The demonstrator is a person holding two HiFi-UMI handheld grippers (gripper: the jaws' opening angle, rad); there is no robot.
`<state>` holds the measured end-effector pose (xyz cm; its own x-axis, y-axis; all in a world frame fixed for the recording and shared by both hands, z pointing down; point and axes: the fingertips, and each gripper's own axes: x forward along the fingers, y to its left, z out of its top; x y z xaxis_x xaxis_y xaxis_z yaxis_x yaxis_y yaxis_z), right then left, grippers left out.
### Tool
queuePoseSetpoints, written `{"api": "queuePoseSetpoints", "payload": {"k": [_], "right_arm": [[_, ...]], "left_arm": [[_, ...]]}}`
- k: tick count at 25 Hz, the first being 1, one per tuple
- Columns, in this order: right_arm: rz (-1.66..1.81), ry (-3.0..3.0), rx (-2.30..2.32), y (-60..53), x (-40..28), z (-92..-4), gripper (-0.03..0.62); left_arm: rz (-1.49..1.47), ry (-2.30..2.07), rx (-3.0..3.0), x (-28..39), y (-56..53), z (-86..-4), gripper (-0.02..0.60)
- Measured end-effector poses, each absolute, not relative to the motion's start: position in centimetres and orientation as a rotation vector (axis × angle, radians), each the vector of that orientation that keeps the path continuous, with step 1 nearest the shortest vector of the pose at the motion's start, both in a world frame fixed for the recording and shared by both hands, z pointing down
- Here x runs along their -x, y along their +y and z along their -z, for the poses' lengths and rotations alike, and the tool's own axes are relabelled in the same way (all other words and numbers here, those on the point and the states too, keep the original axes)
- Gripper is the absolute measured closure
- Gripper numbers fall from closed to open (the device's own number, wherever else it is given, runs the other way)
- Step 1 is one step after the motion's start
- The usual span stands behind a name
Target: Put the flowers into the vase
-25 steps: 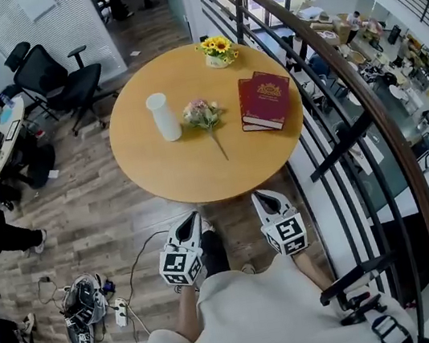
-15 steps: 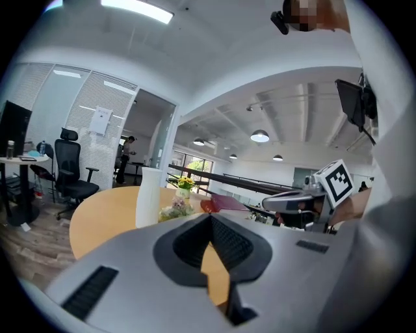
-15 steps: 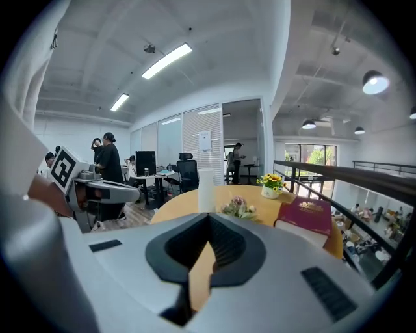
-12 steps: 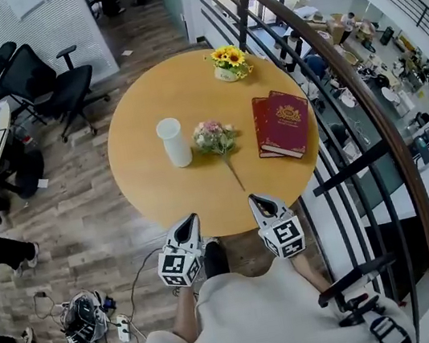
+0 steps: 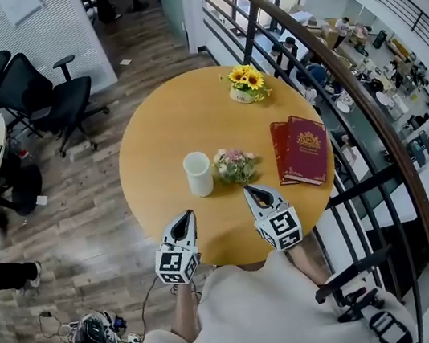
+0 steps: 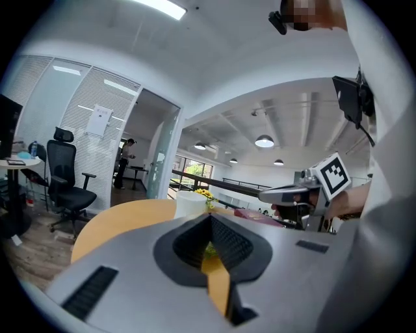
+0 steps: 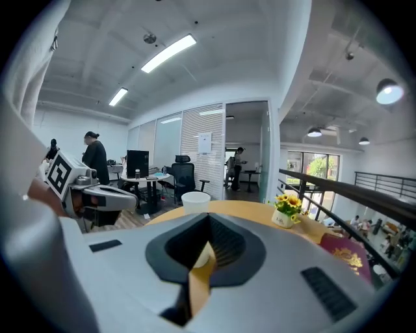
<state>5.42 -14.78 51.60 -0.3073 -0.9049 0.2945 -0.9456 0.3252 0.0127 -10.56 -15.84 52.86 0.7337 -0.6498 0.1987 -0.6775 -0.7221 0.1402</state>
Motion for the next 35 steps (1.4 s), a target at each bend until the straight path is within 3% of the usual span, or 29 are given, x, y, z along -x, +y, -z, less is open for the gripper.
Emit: {"api": "queuePoseSetpoints", "payload": {"k": [22, 35], "right_arm": [[-0.337, -2.289, -1.644, -18.3, -8.2, -53.6, 0.586], [-0.582, -2.238, -1.516, -13.1, -8.3, -60.2, 0.585]], "left_arm": [[-0.247, -1.055, -2.643, 9.3, -18.5, -54.8, 0.575], [-0.374, -1.036, -2.512, 8.6, -14.3, -58.8, 0.574]]}}
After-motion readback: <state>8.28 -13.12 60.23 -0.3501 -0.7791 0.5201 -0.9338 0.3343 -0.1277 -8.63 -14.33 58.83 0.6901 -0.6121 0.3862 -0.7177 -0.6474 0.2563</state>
